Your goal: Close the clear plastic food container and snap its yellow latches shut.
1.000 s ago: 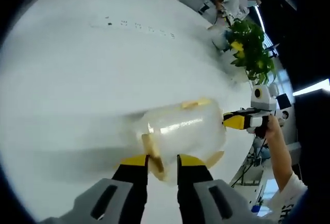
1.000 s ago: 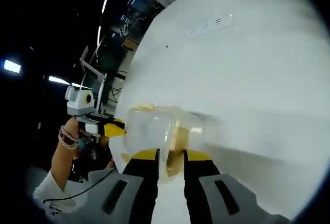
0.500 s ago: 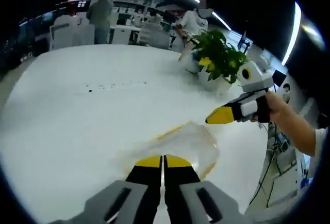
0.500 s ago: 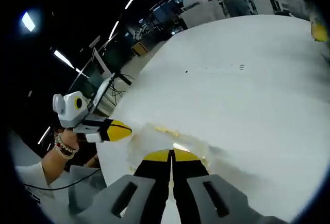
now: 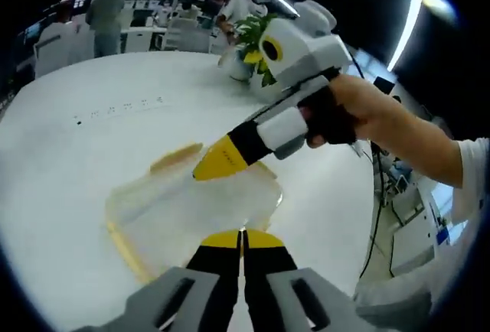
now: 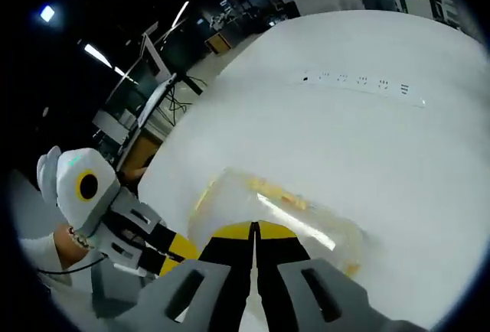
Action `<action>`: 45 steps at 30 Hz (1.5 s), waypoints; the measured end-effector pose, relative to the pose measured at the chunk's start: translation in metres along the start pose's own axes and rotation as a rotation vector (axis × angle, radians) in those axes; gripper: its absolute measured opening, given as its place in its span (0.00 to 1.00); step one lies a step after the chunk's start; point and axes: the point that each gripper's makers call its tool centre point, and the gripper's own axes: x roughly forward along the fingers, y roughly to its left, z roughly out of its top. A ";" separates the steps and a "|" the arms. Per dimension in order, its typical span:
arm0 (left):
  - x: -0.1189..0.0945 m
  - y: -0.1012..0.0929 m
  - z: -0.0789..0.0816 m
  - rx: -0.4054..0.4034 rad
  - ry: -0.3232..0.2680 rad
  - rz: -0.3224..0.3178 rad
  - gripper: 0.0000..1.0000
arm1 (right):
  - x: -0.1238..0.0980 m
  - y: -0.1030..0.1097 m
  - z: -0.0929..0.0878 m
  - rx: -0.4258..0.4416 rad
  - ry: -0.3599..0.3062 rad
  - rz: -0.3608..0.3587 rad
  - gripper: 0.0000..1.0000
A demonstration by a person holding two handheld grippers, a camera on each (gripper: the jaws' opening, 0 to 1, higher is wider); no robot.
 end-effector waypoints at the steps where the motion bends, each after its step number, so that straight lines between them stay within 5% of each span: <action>1: 0.000 0.000 0.000 0.003 0.003 -0.003 0.00 | 0.000 -0.001 0.002 -0.001 -0.002 -0.005 0.00; 3: 0.002 -0.001 -0.010 0.034 0.044 0.001 0.00 | 0.001 -0.004 0.008 0.000 -0.015 -0.021 0.00; 4: 0.001 -0.002 -0.005 0.063 0.008 -0.003 0.00 | 0.001 -0.006 0.011 0.001 -0.021 -0.026 0.00; 10: 0.003 -0.003 -0.003 0.073 0.015 0.006 0.00 | 0.003 -0.019 0.026 0.024 -0.066 -0.072 0.00; 20: 0.004 -0.003 -0.003 0.059 0.009 -0.006 0.00 | 0.004 -0.039 0.025 0.046 -0.033 -0.146 0.00; 24: 0.004 -0.004 -0.003 0.122 0.025 -0.002 0.00 | -0.002 -0.022 0.031 -0.183 0.043 -0.120 0.00; 26: 0.004 -0.005 -0.003 0.140 0.027 0.006 0.00 | -0.001 -0.014 0.033 -0.306 0.142 -0.081 0.06; 29: 0.003 -0.006 -0.004 0.169 0.036 0.009 0.00 | -0.003 -0.018 0.014 -0.528 0.352 -0.148 0.09; 31: 0.003 -0.007 -0.005 0.192 0.038 0.010 0.00 | -0.002 -0.021 0.014 -0.651 0.416 -0.175 0.16; 34: 0.003 -0.006 -0.006 0.202 0.033 0.012 0.00 | -0.004 -0.011 -0.002 -0.817 0.571 -0.123 0.28; 45: 0.002 -0.004 -0.006 0.239 0.024 0.004 0.00 | 0.011 0.001 -0.010 -0.980 0.750 -0.092 0.35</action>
